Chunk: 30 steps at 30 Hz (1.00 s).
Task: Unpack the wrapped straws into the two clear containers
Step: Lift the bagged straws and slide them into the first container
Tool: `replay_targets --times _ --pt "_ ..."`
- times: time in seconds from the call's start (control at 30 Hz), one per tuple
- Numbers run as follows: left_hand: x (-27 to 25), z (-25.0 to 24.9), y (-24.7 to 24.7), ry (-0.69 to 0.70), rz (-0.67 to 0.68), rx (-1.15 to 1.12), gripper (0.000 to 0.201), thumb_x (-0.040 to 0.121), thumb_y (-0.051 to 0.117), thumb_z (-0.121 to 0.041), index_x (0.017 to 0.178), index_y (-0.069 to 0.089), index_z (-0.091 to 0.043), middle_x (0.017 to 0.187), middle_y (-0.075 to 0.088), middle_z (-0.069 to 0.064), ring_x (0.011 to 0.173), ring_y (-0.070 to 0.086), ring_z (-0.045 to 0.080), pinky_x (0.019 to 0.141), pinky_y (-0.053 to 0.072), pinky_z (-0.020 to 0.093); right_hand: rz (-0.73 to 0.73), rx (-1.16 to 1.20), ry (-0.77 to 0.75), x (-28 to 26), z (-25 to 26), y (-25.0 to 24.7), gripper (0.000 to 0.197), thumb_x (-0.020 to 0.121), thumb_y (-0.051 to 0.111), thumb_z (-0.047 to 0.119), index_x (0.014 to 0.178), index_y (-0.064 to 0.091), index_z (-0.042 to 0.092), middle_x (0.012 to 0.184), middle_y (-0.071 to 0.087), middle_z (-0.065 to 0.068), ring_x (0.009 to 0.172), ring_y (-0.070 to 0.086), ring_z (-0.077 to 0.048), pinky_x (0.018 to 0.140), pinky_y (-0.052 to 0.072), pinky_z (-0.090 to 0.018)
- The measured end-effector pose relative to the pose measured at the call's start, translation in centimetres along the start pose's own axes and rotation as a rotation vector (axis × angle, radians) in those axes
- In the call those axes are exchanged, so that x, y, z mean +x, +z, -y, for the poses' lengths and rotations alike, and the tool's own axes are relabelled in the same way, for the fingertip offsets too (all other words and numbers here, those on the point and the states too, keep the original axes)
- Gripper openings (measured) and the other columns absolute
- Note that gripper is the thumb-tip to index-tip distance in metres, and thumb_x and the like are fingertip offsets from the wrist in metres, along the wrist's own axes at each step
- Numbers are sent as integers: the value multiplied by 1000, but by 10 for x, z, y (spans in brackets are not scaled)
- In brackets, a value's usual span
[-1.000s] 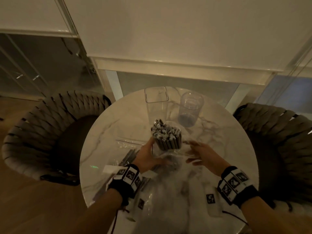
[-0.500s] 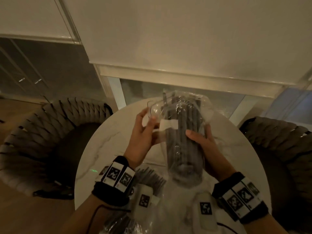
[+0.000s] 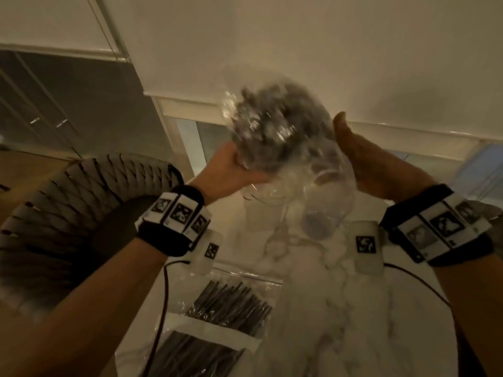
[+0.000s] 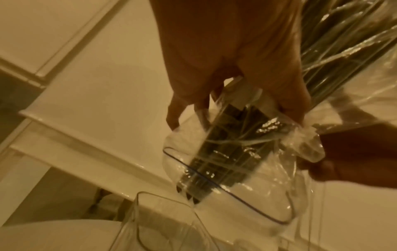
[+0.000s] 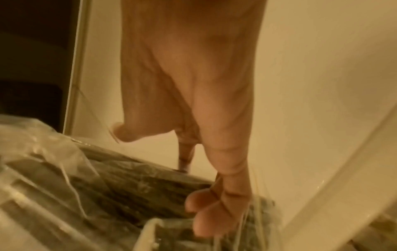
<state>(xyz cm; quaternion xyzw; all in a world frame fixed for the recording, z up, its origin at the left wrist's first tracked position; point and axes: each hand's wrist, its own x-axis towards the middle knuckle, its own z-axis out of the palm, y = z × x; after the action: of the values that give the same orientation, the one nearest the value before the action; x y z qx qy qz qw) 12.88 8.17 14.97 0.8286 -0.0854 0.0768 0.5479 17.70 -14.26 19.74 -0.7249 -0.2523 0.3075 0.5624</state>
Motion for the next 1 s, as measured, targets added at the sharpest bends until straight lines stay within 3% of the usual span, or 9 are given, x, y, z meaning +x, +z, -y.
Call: replay_targets --times 0.07,0.17,0.2,0.33,0.43,0.57,0.63,0.73,1.0 --pt "12 6 -8 -45 -18 11 53 63 83 -24 111 62 -19 101 63 -19 92 62 -13 80 50 7 -71 -263 -43 12 -5 -11 95 49 43 74 132 37 28 113 53 11 89 62 12 73 51 -6" --pt "28 14 -15 -58 -36 33 57 67 83 -17 118 60 -9 108 69 -7 100 65 1 89 54 21 -111 -484 4 37 -13 -10 111 53 80 56 144 30 17 143 40 -12 124 50 -28 101 48 -40" --pt "31 17 -16 -61 -38 33 57 68 83 -18 120 59 -10 111 69 -5 102 65 4 90 54 23 -106 -504 -17 44 -17 -8 108 52 84 53 142 34 19 143 42 -13 127 47 -30 104 45 -44" --pt "40 22 -16 -72 -46 -3 67 69 82 -23 127 51 -11 120 65 0 110 63 10 94 53 32 -133 -410 -123 63 -29 5 53 71 80 21 118 57 18 105 63 12 91 59 17 74 48 -4" --pt "43 21 -12 -53 -46 -47 78 68 83 -17 134 41 -11 126 61 3 114 61 11 95 53 31 -197 -349 -131 67 -37 8 44 78 74 16 119 57 15 93 58 20 73 54 29 58 40 5" --pt "47 17 -8 -11 -30 -66 82 69 80 -5 137 35 -7 126 57 0 112 60 1 89 51 18 -189 -379 -68 69 -41 8 31 80 72 31 109 65 25 87 59 25 65 57 23 53 45 -1" --pt "50 17 -9 -4 -22 -81 79 69 80 -5 135 35 -6 128 57 4 113 60 5 90 51 20 -244 -377 -42 71 -42 7 18 76 74 38 93 67 35 83 63 23 68 63 11 56 50 -9" --pt "55 15 -10 -9 -12 -91 76 69 81 -9 132 40 -8 127 59 6 113 62 12 94 53 32 -295 -392 -98 73 -44 7 27 76 75 37 101 65 34 89 66 19 81 67 -9 59 56 -22" --pt "67 6 -14 41 -21 49 70 71 79 -22 131 44 -11 124 62 1 112 61 9 99 51 35 -275 -333 2 67 -41 -2 46 79 66 49 118 59 27 93 64 18 77 63 4 53 51 -8"
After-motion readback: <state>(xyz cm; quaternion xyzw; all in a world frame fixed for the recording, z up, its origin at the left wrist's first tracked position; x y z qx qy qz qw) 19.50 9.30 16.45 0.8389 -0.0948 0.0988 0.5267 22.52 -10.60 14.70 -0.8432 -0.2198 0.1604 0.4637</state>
